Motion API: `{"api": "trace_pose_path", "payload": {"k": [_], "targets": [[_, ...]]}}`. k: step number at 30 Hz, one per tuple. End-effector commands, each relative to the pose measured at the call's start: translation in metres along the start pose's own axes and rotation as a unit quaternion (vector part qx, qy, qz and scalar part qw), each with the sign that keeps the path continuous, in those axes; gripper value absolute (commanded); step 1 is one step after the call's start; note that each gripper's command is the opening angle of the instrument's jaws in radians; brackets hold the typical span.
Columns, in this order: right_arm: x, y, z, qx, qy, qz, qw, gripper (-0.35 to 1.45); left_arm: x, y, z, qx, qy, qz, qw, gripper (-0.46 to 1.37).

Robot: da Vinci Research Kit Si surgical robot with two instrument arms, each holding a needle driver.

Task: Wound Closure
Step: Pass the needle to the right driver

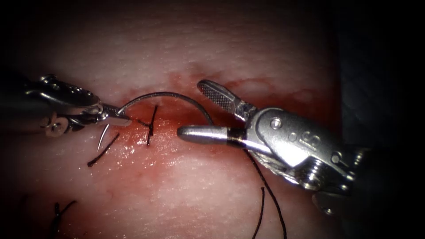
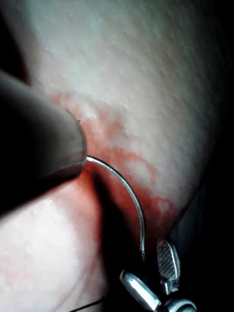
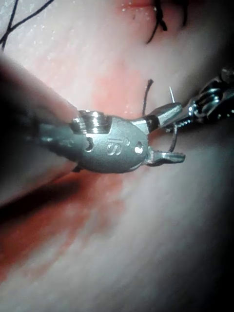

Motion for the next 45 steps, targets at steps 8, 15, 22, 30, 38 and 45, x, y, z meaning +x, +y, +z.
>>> {"api": "trace_pose_path", "payload": {"k": [8, 15, 22, 30, 38, 45], "targets": [[-0.0026, -0.0014, 0.0010, 0.021, -0.024, 0.005, 0.999, 1.10, -0.0001, 0.0002, -0.0007, -0.051, -0.002, -0.096, 0.9941, -0.35], [-0.0046, -0.0013, 0.0010, 0.023, -0.039, 0.012, 0.999, 0.97, -0.0003, 0.0007, -0.0016, -0.127, -0.004, -0.162, 0.9786, -0.35], [-0.0064, -0.0001, 0.0011, 0.024, -0.046, 0.014, 0.999, 0.84, -0.0003, 0.0024, -0.0035, -0.216, -0.020, -0.218, 0.9515, -0.35], [-0.0074, 0.0013, 0.0002, 0.005, -0.057, 0.008, 0.998, 0.73, -0.0004, 0.0044, -0.0051, -0.284, -0.036, -0.262, 0.9217, -0.35], [-0.0070, 0.0036, -0.0020, -0.056, -0.071, 0.005, 0.996, 0.70, -0.0005, 0.0052, -0.0053, -0.322, -0.060, -0.277, 0.9032, -0.35], [-0.0055, 0.0062, -0.0045, -0.141, -0.092, 0.008, 0.986, 0.74, -0.0011, 0.0054, -0.0051, -0.329, -0.067, -0.279, 0.8996, -0.35]]}}
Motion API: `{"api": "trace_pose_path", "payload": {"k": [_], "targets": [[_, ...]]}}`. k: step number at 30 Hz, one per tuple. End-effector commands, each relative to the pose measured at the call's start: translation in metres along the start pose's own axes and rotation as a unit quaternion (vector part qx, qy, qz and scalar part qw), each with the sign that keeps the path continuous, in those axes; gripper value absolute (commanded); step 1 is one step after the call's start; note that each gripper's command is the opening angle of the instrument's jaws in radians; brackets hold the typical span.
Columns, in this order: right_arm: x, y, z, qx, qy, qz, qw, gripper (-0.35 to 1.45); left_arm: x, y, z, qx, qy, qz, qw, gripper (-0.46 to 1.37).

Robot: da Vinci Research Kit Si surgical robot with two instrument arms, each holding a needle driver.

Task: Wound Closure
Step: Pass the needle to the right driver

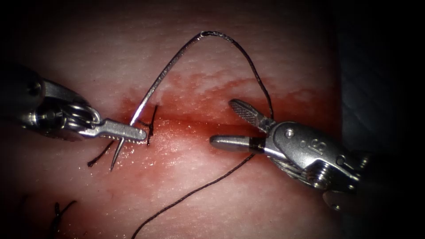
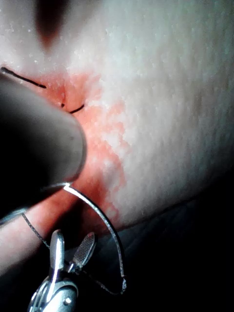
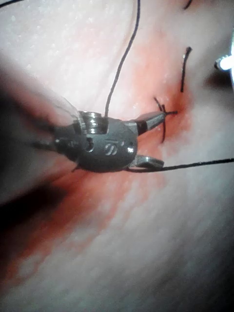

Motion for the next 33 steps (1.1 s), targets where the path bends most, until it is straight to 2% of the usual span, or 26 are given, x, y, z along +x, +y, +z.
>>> {"api": "trace_pose_path", "payload": {"k": [1, 7, 11, 15, 17, 21, 25, 33], "targets": [[0.0002, 0.0005, -0.0005, -0.019, -0.005, -0.004, 1.000, 0.75, 0.0000, 0.0000, 0.0001, -0.009, -0.002, 0.001, 1.0000, -0.35], [0.0002, 0.0035, -0.0033, -0.066, -0.018, -0.010, 0.998, 0.86, -0.0005, -0.0002, 0.0005, -0.035, -0.006, -0.015, 0.9993, -0.35], [0.0001, 0.0056, -0.0046, -0.069, -0.023, -0.013, 0.997, 0.90, -0.0008, -0.0002, 0.0015, -0.055, -0.025, -0.025, 0.9979, -0.35], [0.0004, 0.0065, -0.0045, -0.051, -0.011, -0.011, 0.999, 0.99, -0.0011, 0.0002, 0.0027, -0.076, -0.041, -0.027, 0.9959, -0.35], [0.0005, 0.0062, -0.0039, -0.030, -0.008, -0.010, 0.999, 1.06, -0.0012, 0.0004, 0.0032, -0.086, -0.045, -0.027, 0.9949, -0.35], [0.0005, 0.0043, -0.0021, 0.022, 0.003, 0.005, 1.000, 1.03, -0.0012, 0.0007, 0.0037, -0.091, -0.039, -0.026, 0.9947, -0.35], [0.0008, 0.0025, -0.0005, 0.063, 0.012, 0.014, 0.998, 0.90, -0.0009, 0.0006, 0.0034, -0.104, -0.027, -0.027, 0.9939, -0.35], [0.0007, 0.0014, 0.0004, 0.106, 0.028, 0.043, 0.993, 0.87, -0.0001, -0.0001, 0.0025, -0.123, 0.015, -0.035, 0.9917, -0.35]]}}
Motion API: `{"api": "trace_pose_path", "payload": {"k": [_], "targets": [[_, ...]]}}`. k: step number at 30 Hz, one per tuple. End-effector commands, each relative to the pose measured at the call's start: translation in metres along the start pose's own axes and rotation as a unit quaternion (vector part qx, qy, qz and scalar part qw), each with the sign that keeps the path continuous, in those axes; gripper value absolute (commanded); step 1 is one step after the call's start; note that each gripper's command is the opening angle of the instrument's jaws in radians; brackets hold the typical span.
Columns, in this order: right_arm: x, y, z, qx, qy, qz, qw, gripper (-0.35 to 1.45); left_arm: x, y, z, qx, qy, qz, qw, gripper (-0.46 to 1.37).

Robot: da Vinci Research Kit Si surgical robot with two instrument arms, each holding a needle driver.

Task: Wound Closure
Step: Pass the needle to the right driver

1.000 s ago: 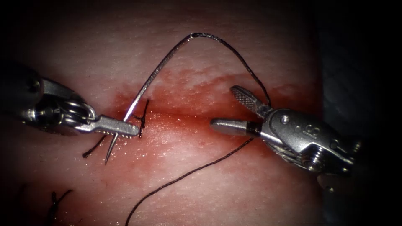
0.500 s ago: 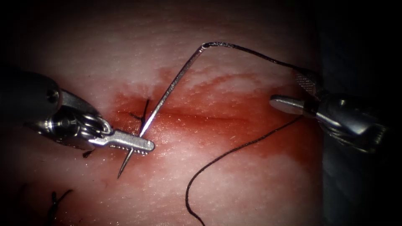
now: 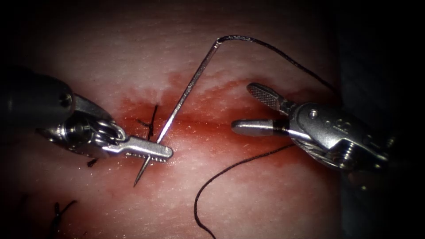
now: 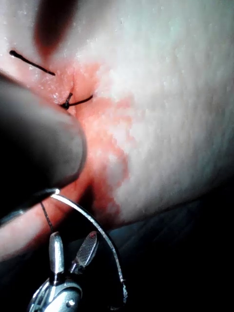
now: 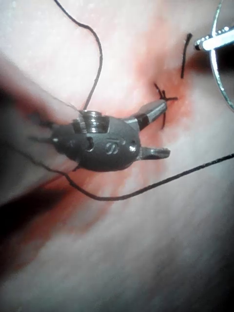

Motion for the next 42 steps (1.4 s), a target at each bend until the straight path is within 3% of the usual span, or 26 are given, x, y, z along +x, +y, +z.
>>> {"api": "trace_pose_path", "payload": {"k": [1, 13, 19, 23, 33, 37, 42], "targets": [[0.0000, -0.0001, 0.0001, 0.007, 0.002, 0.005, 1.000, 0.84, 0.0001, -0.0001, -0.0002, -0.009, 0.009, 0.001, 0.9999, -0.35], [0.0006, 0.0016, 0.0015, 0.028, 0.010, 0.057, 0.998, 0.74, 0.0014, -0.0015, -0.0013, -0.024, 0.073, -0.001, 0.9971, -0.35], [0.0006, 0.0021, 0.0025, 0.052, 0.012, 0.108, 0.993, 0.68, 0.0016, -0.0032, -0.0006, -0.031, 0.114, -0.014, 0.9929, -0.35], [0.0007, 0.0017, 0.0027, 0.055, 0.011, 0.123, 0.991, 0.68, 0.0016, -0.0048, 0.0004, -0.036, 0.124, -0.030, 0.9912, -0.35], [0.0006, 0.0011, 0.0023, 0.056, 0.010, 0.137, 0.989, 0.68, 0.0012, -0.0058, 0.0022, -0.061, 0.129, -0.081, 0.9864, -0.35], [0.0006, 0.0009, 0.0022, 0.057, 0.009, 0.149, 0.987, 0.68, 0.0011, -0.0058, 0.0025, -0.066, 0.121, -0.082, 0.9871, -0.35], [0.0006, 0.0009, 0.0024, 0.056, 0.008, 0.158, 0.986, 0.71, 0.0008, -0.0058, 0.0027, -0.068, 0.104, -0.040, 0.9915, -0.35]]}}
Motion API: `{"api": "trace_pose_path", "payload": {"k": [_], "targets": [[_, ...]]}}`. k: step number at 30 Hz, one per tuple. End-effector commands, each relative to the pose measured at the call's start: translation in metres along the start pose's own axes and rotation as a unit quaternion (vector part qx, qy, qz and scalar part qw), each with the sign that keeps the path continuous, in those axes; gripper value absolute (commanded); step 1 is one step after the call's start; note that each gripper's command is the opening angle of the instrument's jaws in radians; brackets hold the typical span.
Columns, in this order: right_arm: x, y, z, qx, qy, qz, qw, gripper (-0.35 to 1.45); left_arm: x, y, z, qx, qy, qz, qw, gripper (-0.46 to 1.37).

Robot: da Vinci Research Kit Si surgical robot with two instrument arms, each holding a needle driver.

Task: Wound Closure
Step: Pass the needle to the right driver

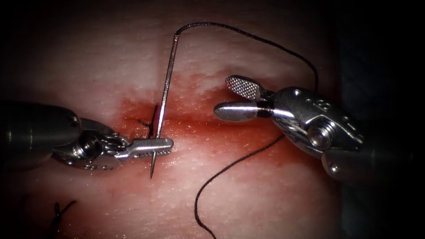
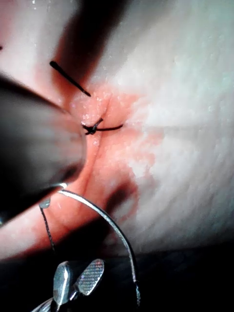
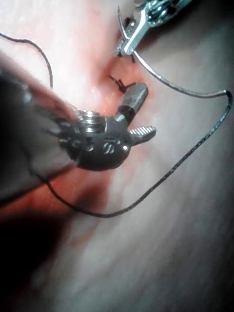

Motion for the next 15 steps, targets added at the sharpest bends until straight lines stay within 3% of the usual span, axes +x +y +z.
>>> {"api": "trace_pose_path", "payload": {"k": [1, 7, 15], "targets": [[0.0000, 0.0001, 0.0001, 0.001, 0.001, 0.003, 1.000, 0.72, -0.0001, 0.0001, 0.0001, -0.009, -0.003, 0.011, 0.9999, -0.35], [0.0000, 0.0000, 0.0006, 0.006, 0.005, 0.018, 1.000, 0.76, -0.0005, 0.0000, 0.0005, -0.014, -0.019, 0.040, 0.9989, -0.35], [-0.0001, -0.0008, 0.0019, 0.016, 0.014, 0.031, 0.999, 0.76, -0.0009, 0.0005, 0.0011, -0.024, -0.024, 0.039, 0.9987, -0.35]]}}
